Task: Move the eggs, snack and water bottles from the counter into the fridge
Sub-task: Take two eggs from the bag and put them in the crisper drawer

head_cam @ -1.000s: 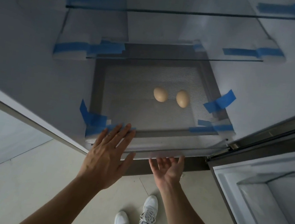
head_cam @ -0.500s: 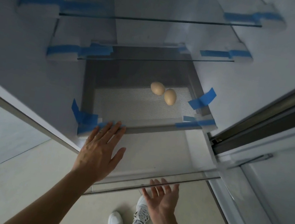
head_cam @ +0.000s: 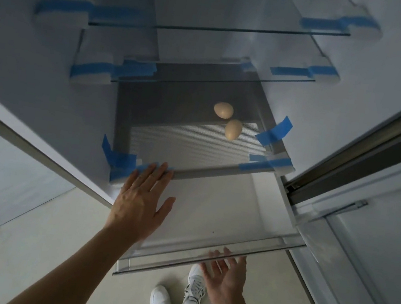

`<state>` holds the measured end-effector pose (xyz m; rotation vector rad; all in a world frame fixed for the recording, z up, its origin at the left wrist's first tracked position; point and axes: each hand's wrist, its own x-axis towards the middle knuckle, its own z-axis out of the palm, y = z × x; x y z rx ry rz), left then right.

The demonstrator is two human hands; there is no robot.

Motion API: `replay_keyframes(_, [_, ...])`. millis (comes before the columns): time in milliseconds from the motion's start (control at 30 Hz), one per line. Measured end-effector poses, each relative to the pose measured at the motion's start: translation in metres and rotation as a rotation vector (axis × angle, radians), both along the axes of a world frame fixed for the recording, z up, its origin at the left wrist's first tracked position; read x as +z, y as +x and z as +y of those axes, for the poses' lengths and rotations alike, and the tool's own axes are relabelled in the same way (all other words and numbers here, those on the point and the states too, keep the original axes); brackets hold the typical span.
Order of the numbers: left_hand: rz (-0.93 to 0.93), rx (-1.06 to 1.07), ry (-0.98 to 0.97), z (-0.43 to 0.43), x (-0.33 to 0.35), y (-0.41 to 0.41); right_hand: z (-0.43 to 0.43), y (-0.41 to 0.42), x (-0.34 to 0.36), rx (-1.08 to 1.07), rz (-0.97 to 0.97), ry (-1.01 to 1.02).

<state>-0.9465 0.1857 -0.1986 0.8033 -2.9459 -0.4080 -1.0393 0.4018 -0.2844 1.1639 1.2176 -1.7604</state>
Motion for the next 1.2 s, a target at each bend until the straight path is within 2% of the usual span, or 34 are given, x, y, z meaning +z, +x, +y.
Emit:
replay_keyframes(100, [0.043, 0.039, 0.004, -0.002, 0.008, -0.008, 0.017, 0.001, 0.001, 0.129, 0.083, 0.321])
replay_keyframes(200, [0.081, 0.124, 0.012, -0.007, 0.018, -0.026, 0.033, 0.003, 0.029, 0.411, 0.513, 0.748])
replay_keyframes(333, [0.110, 0.159, 0.074, -0.019, 0.026, -0.061, 0.015, -0.006, 0.093, 0.553, 1.009, 0.798])
replay_keyframes(500, [0.150, 0.118, 0.094, -0.030, 0.026, -0.116, -0.054, -0.062, 0.120, 0.677, 1.396, 0.662])
replay_keyframes(633, [0.206, 0.128, 0.144, -0.032, 0.024, -0.171, -0.128, -0.147, 0.143, 0.721, 1.525, 0.745])
replay_keyframes(767, [0.213, -0.012, 0.149, -0.035, 0.017, -0.216, -0.190, -0.231, 0.137, 0.975, 1.487, 0.738])
replay_keyframes(900, [0.267, -0.016, 0.161, -0.044, 0.010, -0.229, -0.243, -0.289, 0.118, 1.313, 1.615, 0.787])
replay_keyframes(1000, [0.384, 0.030, 0.227, -0.055, 0.007, -0.218, -0.266, -0.312, 0.110, 1.523, 1.774, 0.912])
replay_keyframes(1100, [0.440, 0.093, 0.223, -0.066, 0.008, -0.195, -0.276, -0.321, 0.100, 1.563, 1.960, 1.001])
replay_keyframes(1200, [0.471, 0.173, 0.217, -0.071, 0.008, -0.172, -0.277, -0.317, 0.098, 1.552, 1.969, 0.973])
